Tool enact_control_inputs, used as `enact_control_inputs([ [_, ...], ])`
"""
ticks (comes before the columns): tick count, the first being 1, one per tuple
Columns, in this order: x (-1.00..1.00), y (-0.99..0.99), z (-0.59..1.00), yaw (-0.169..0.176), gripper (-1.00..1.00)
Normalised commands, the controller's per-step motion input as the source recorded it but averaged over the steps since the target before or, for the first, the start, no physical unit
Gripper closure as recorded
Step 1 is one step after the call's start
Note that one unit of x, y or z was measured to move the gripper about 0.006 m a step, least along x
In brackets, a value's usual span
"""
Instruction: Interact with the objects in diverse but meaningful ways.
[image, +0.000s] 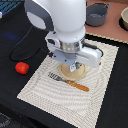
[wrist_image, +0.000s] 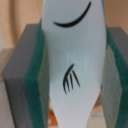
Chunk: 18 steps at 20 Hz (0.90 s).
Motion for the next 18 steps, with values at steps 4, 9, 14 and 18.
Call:
enact_control_inputs([
  [4,0.00,0.03,0.01,-0.035,-1.00],
  [9,-0.02,0.26,0.92,-0.008,-1.00],
  [14,-0.14,0.37,1.00,0.000,-1.00],
  [18,-0.10,0.46,1.00,0.060,-1.00],
])
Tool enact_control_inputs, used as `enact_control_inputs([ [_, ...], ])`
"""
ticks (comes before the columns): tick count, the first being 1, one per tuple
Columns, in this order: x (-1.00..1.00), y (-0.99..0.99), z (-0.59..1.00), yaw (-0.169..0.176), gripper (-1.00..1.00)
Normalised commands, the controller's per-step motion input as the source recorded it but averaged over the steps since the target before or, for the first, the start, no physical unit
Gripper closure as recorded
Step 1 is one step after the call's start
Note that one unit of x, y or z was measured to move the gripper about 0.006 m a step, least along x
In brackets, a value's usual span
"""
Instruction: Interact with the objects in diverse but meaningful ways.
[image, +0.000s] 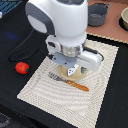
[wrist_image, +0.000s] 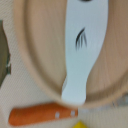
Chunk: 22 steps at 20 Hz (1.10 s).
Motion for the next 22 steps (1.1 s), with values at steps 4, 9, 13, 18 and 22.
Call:
enact_control_inputs([
  [4,-0.08,0.45,0.97,0.189,-1.00],
  [9,-0.07,0.30,0.68,0.255,-1.00],
  [13,-0.15,0.27,0.46,0.262,-1.00],
  [18,-0.57,0.35,0.13,0.127,-1.00],
  [22,-0.99,0.30,-0.11,0.000,-1.00],
])
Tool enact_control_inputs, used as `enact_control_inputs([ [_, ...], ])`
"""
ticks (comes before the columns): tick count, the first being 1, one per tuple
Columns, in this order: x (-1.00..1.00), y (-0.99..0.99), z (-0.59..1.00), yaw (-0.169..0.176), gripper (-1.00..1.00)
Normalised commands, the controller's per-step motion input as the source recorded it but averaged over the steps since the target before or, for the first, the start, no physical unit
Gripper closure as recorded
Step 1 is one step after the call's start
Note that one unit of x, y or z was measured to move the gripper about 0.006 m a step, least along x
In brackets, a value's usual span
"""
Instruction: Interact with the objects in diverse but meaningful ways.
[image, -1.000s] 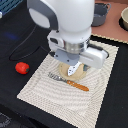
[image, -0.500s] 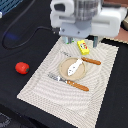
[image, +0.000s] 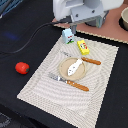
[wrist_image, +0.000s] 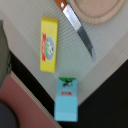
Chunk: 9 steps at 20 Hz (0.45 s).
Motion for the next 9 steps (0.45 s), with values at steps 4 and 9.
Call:
enact_control_inputs([
  [4,-0.90,0.32,-0.22,0.002,-1.00],
  [9,-0.47,0.26,-0.26,0.007,-1.00],
])
